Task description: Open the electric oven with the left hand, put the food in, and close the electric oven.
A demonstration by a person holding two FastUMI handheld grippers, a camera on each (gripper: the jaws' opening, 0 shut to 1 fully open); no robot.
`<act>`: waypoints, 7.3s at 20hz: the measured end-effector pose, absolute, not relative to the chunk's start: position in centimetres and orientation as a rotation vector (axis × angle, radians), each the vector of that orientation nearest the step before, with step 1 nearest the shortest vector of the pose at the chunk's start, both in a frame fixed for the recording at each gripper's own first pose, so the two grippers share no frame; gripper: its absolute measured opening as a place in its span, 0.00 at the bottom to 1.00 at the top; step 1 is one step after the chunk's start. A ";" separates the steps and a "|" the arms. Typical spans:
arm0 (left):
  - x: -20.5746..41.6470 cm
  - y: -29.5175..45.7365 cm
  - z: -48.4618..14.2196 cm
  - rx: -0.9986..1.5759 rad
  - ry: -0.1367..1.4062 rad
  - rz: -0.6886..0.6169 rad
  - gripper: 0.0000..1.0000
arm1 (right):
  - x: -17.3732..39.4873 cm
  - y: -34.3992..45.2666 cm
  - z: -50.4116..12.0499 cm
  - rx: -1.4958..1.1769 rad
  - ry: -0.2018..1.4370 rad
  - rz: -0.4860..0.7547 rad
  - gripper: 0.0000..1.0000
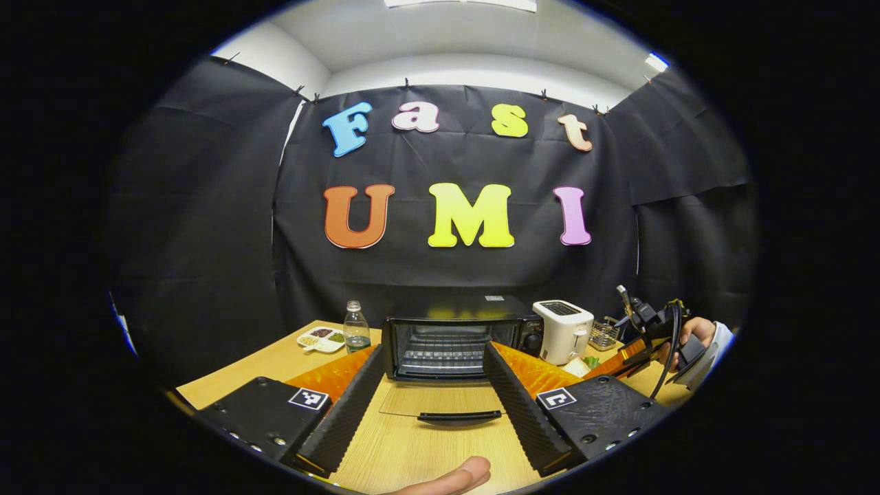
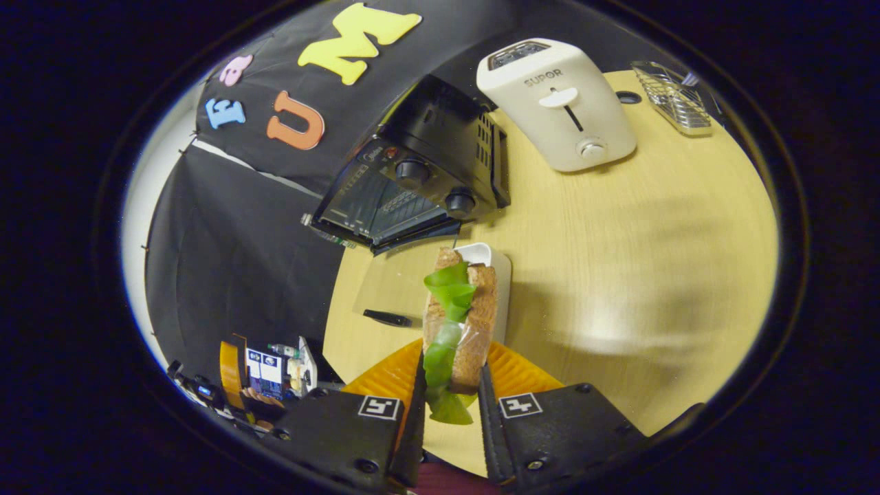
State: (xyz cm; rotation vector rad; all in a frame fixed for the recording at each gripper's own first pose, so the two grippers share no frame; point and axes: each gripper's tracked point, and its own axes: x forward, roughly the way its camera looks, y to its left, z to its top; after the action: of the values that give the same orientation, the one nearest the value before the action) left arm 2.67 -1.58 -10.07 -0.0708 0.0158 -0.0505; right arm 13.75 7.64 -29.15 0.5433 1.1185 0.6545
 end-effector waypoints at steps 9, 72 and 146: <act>1.4 2.1 -11.5 -0.101 0.017 -0.057 0.94 | 12.5 15.2 -25.3 0.760 0.961 0.643 0.39; 0.0 9.7 -17.0 -0.145 0.130 0.003 0.93 | 26.8 35.1 -29.7 -0.053 0.634 0.297 1.00; 23.9 -7.2 -24.8 -0.088 0.412 -0.181 1.00 | 3.9 -1.0 -6.1 0.074 -0.033 -0.045 1.00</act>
State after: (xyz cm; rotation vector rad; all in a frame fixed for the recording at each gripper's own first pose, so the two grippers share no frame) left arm 23.93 -7.23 -24.83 -0.0881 0.4117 -0.1810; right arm 3.88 -0.98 -6.09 0.0742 -0.0327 -0.0452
